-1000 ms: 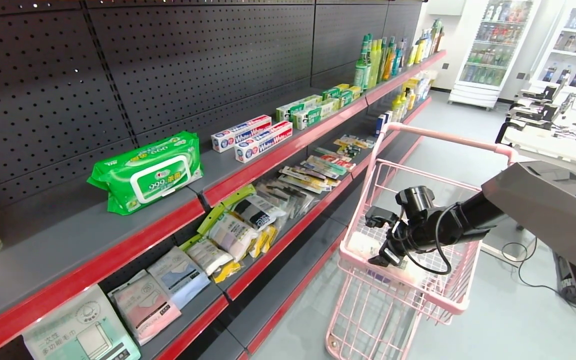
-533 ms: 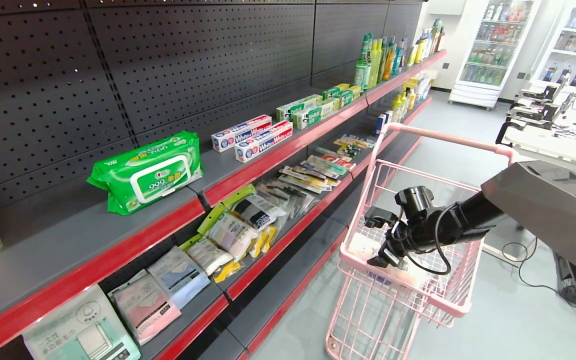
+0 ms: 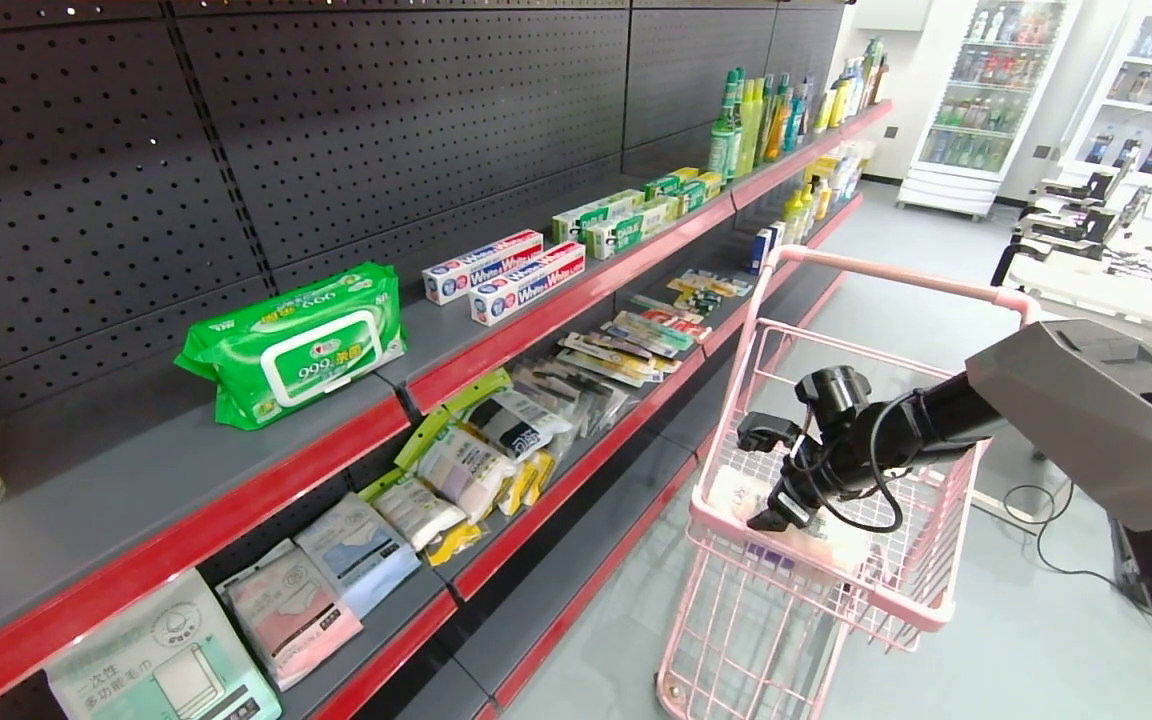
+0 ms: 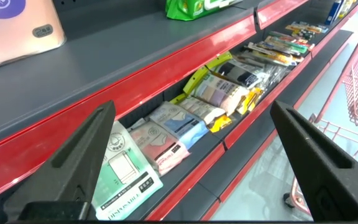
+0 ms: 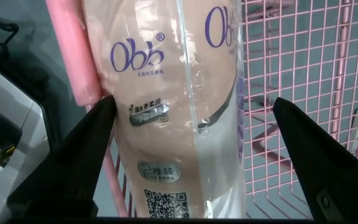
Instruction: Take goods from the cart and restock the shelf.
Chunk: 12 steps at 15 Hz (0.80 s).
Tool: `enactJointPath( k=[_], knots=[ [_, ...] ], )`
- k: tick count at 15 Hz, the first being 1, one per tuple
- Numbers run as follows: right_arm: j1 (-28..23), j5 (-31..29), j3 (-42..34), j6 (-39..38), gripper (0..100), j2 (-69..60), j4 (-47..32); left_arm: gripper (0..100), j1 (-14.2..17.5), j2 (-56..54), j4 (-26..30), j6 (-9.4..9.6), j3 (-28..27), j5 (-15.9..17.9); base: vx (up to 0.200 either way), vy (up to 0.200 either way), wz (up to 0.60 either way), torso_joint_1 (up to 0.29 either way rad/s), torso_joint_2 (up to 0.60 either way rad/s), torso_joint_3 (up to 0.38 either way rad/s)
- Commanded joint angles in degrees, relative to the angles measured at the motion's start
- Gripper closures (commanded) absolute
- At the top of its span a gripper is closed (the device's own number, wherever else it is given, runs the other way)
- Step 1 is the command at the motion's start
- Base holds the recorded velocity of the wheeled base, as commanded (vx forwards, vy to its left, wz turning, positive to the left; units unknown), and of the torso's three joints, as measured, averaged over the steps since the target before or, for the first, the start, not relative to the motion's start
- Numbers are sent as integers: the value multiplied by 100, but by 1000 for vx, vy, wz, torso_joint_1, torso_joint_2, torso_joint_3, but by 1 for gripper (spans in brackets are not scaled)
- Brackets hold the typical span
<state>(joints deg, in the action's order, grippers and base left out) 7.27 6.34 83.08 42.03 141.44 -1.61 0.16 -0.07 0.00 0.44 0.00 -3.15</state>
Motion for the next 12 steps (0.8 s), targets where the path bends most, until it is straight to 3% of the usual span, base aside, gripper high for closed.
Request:
enactJointPath(
  k=[1, 12],
  knots=[
    [-15, 16, 68, -55, 0, 42, 3, 0, 2, 7, 0, 0, 0, -2, 0, 0, 0, 0, 0, 0],
    [-50, 192, -204, -134, 0, -433, 3, 0, 2, 7, 0, 0, 0, -2, 0, 0, 0, 0, 0, 0]
  ],
)
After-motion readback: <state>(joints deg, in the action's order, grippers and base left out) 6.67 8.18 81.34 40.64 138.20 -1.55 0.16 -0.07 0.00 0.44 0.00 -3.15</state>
